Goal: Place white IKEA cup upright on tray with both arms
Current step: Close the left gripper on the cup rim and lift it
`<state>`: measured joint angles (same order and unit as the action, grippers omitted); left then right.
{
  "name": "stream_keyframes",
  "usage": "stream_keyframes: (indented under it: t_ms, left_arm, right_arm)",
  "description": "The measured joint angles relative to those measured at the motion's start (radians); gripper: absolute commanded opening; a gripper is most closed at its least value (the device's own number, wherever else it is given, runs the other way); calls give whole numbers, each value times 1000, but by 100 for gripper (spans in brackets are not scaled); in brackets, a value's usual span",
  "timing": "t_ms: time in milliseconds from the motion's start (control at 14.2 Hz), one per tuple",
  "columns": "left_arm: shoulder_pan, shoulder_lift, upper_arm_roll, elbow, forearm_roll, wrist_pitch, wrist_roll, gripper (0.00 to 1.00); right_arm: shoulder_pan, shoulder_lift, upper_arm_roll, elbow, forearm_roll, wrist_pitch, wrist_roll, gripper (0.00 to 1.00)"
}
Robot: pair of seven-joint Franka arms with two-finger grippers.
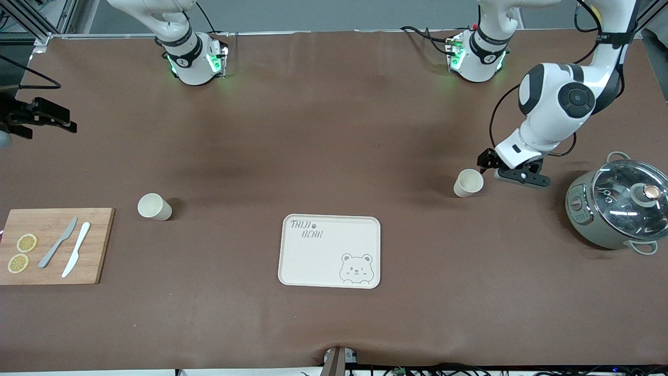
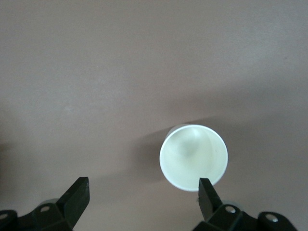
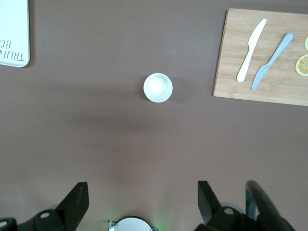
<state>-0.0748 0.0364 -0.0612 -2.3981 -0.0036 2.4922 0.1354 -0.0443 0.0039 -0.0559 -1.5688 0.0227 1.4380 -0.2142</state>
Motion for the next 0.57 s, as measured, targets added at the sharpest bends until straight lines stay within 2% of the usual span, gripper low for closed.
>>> stream_keyframes:
  t_ms: [565]
  left_arm:
    - [0, 139, -1, -32, 0, 213, 0, 100]
  right_arm:
    - [0, 1, 0, 0, 0, 0, 0, 100]
